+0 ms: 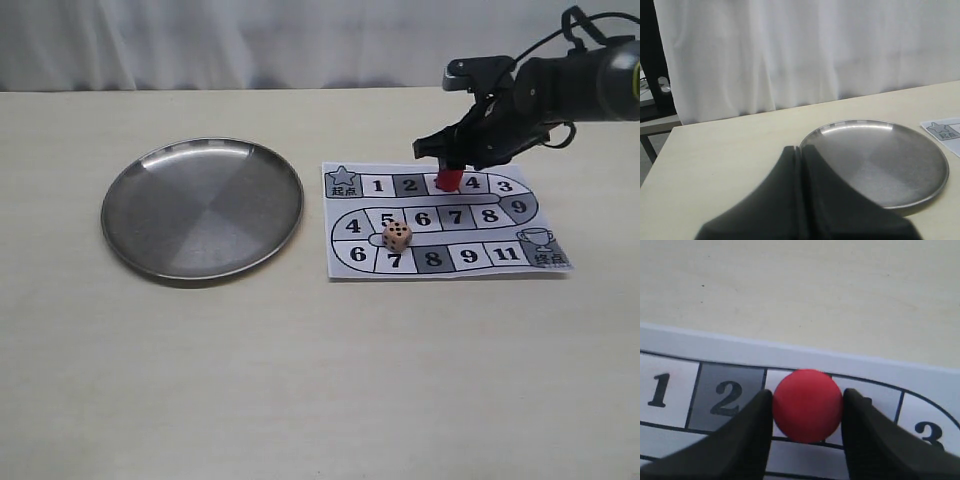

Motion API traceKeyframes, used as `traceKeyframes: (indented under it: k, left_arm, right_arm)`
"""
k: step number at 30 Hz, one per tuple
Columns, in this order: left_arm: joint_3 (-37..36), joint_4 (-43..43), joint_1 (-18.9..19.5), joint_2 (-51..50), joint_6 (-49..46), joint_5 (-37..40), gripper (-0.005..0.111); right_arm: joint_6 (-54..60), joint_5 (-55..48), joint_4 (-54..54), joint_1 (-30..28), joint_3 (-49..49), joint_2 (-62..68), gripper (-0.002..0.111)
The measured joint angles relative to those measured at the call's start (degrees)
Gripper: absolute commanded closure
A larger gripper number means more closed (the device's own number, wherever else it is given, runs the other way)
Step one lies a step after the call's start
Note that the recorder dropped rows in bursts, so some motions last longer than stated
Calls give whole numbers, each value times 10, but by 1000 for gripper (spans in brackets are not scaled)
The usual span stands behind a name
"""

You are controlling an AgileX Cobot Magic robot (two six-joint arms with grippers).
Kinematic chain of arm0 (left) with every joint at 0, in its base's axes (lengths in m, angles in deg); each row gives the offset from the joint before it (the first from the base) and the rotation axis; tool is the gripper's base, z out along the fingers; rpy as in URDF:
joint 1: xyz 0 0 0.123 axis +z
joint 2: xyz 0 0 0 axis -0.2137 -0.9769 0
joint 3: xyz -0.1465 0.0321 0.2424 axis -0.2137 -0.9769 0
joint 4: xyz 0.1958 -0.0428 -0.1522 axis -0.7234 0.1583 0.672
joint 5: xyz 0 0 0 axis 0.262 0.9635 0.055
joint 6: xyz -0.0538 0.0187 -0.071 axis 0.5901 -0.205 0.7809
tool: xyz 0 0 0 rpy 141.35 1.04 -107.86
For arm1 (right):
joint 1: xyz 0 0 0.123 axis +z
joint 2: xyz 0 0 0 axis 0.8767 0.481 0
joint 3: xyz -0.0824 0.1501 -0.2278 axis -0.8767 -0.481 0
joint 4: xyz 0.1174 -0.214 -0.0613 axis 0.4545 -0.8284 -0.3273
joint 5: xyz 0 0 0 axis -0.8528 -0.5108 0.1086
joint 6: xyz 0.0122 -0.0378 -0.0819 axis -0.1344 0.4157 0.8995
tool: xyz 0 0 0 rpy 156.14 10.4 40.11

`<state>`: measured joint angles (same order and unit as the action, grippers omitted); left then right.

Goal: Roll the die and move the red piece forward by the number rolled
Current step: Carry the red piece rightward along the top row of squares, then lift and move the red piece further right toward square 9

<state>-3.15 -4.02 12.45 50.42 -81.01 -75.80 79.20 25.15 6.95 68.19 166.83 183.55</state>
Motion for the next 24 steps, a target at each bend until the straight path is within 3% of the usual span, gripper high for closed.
traceKeyframes:
  k: [24]
  left_arm:
    - [0,0,0,0,0,0,107]
  right_arm:
    - [0,-3,0,4,1,-1,104]
